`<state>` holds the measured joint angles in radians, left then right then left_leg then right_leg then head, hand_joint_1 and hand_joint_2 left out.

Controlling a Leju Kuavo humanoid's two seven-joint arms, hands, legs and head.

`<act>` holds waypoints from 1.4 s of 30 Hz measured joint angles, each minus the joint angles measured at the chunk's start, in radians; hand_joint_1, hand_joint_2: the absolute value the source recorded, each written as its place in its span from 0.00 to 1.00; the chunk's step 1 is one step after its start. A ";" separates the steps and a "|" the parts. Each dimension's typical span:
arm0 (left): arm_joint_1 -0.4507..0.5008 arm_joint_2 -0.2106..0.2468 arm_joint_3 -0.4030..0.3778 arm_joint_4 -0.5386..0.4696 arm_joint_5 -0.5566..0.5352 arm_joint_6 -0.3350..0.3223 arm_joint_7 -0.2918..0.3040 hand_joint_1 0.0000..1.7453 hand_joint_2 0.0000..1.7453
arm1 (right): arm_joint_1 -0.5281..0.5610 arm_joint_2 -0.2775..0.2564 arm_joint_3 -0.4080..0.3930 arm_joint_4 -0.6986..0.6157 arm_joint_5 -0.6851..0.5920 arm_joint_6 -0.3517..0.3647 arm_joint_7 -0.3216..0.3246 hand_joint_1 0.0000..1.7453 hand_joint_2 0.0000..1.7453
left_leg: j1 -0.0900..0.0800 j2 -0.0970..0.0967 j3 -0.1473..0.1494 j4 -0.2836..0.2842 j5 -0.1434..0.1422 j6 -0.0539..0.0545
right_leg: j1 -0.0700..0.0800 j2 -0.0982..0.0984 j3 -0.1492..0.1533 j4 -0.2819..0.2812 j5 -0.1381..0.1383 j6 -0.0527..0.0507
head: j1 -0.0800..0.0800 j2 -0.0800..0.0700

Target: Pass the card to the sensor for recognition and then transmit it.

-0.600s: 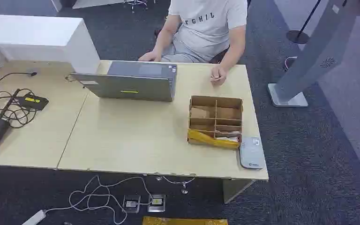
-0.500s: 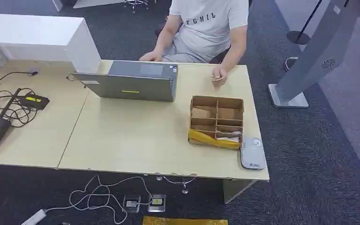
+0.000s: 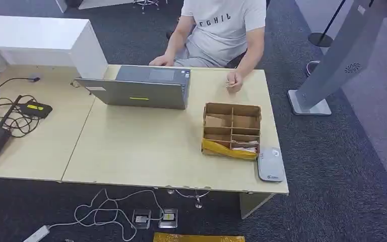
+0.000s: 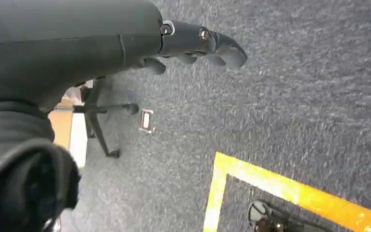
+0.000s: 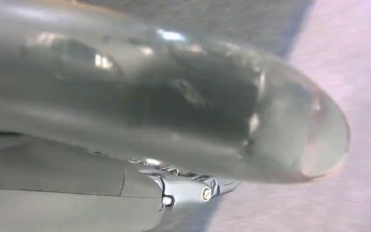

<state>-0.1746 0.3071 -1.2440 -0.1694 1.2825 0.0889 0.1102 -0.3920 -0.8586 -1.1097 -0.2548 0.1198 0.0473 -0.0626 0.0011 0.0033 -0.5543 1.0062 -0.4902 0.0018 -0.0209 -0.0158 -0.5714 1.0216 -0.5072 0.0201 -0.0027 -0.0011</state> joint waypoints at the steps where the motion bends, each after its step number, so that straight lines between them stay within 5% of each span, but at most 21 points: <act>1: 0.000 0.002 0.000 0.000 0.000 -0.002 -0.002 0.00 0.00 | -0.027 -0.019 0.000 -0.002 -0.001 0.004 -0.002 0.00 0.00 | 0.000 0.000 0.000 0.000 0.000 0.000 | 0.000 0.000 0.000 0.000 0.000 0.000 | 0.000 0.000; 12: -0.002 -0.005 -0.033 0.000 -0.042 0.000 -0.040 0.00 0.00 | -0.319 -0.162 0.087 -0.026 -0.040 -0.003 -0.055 0.00 0.00 | 0.001 -0.003 -0.001 0.000 0.000 0.000 | 0.001 -0.003 0.001 0.000 0.000 0.000 | 0.000 0.000; 23: -0.002 -0.009 -0.050 0.000 -0.055 -0.001 -0.040 0.00 0.00 | -0.414 -0.195 0.165 -0.033 -0.045 0.002 -0.098 0.00 0.00 | 0.000 -0.002 -0.002 0.000 0.000 0.000 | 0.000 -0.002 0.000 0.000 0.000 0.001 | 0.000 0.000; 31: -0.006 -0.007 -0.071 0.000 -0.064 0.003 -0.061 0.00 0.00 | -0.786 -0.221 0.428 -0.079 0.010 -0.034 -0.091 0.00 0.00 | 0.000 -0.003 -0.002 0.000 0.002 0.002 | 0.000 -0.003 0.000 0.001 0.000 0.001 | 0.000 0.000; 42: -0.006 -0.005 -0.091 0.000 -0.066 -0.002 -0.063 0.00 0.00 | -0.987 -0.204 0.737 -0.114 -0.040 0.024 -0.096 0.00 0.00 | 0.000 -0.004 -0.003 0.000 0.002 0.002 | 0.000 -0.004 0.000 0.000 0.000 0.001 | 0.000 0.000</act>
<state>-0.1807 0.3017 -1.3348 -0.1694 1.2161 0.0870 0.0473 -1.3786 -1.0628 -0.3728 -0.3692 0.0801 0.0708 -0.1587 0.0010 -0.0007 -0.5577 1.0062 -0.4885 0.0038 -0.0209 -0.0200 -0.5716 1.0220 -0.5069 0.0209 -0.0023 -0.0011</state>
